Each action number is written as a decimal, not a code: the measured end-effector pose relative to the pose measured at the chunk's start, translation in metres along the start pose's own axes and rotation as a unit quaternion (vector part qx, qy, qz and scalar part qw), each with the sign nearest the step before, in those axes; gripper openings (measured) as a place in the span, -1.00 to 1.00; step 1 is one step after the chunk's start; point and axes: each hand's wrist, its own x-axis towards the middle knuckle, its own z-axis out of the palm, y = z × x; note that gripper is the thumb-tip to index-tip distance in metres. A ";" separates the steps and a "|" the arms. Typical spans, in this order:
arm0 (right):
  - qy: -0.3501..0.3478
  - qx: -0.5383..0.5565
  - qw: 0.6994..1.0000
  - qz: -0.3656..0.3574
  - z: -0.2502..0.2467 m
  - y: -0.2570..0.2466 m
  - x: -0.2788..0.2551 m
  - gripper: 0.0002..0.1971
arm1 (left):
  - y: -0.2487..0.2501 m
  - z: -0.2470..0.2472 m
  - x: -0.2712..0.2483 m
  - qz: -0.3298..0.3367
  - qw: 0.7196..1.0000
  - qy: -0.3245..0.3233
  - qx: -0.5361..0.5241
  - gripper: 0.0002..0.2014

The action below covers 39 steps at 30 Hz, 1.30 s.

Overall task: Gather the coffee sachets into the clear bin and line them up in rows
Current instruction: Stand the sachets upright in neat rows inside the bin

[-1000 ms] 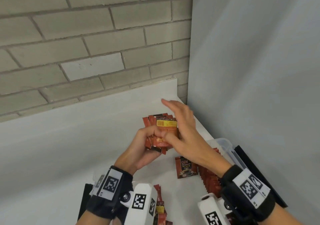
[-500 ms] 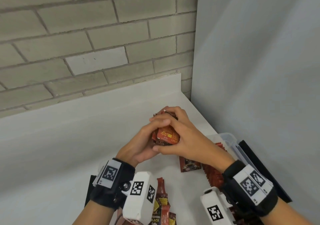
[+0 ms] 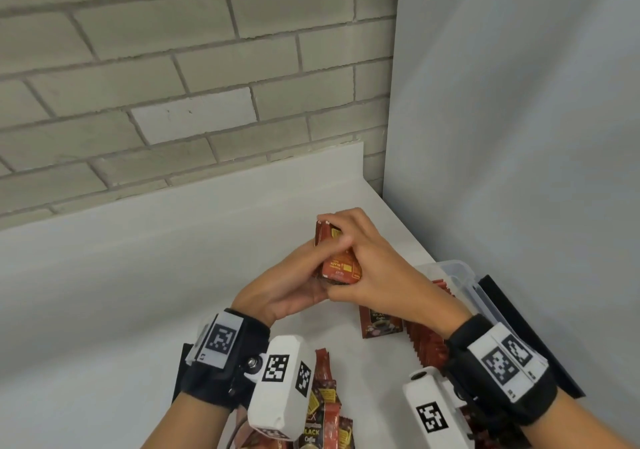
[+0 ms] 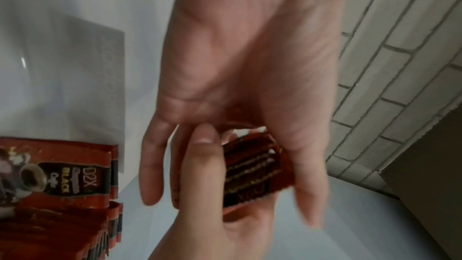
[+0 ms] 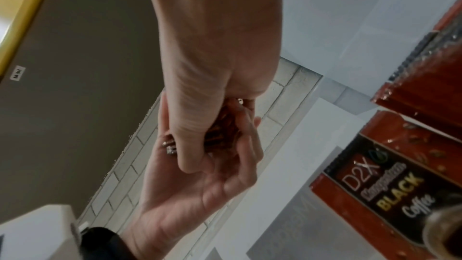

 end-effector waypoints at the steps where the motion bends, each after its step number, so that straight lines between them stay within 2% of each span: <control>1: -0.001 -0.001 1.000 0.002 -0.001 0.001 0.000 -0.13 | -0.001 -0.001 0.000 0.005 1.000 -0.005 0.002 -0.78; 3: -0.001 0.008 1.000 0.020 -0.004 0.000 0.001 -0.02 | -0.001 -0.005 0.002 0.020 1.000 -0.013 -0.010 -0.80; 5: 0.020 0.062 0.996 0.063 -0.010 -0.004 0.002 0.04 | 0.000 -0.007 0.003 0.038 0.998 -0.020 -0.035 -0.77; 10: 0.119 0.183 0.965 0.148 -0.019 -0.004 0.006 -0.26 | 0.000 -0.008 0.005 0.071 0.994 -0.018 -0.087 -0.64; 12: 0.128 0.195 0.954 0.186 -0.022 -0.001 0.005 -0.37 | 0.001 -0.008 0.005 0.092 0.992 -0.013 -0.089 -0.55; 14: 0.108 0.233 0.944 0.207 -0.026 0.003 0.005 -0.51 | 0.001 -0.008 0.006 0.111 0.990 -0.004 -0.084 -0.51; 17: 0.086 0.275 0.936 0.202 -0.028 0.003 0.004 -0.67 | 0.000 -0.008 0.007 0.112 0.992 0.013 -0.056 -0.59; 25: 0.136 0.306 0.922 0.194 -0.035 0.006 0.003 -0.84 | -0.001 -0.008 0.008 0.073 0.997 -0.007 0.005 -0.66; 30: 0.124 0.463 0.859 0.178 -0.041 0.004 0.005 -0.84 | 0.001 -0.008 0.007 0.030 0.999 -0.013 -0.036 -0.38; 35: 0.081 0.587 0.793 0.144 -0.041 -0.006 0.006 -0.88 | -0.003 -0.012 0.008 0.023 0.996 -0.065 -0.058 -0.49; 37: 0.067 0.583 0.794 0.156 -0.040 -0.008 0.006 -0.84 | -0.003 -0.011 0.007 0.039 0.993 -0.083 -0.072 -0.54; 39: 0.064 0.535 0.825 0.169 -0.039 -0.009 0.006 -0.84 | -0.002 -0.010 0.007 0.062 0.991 -0.069 -0.092 -0.61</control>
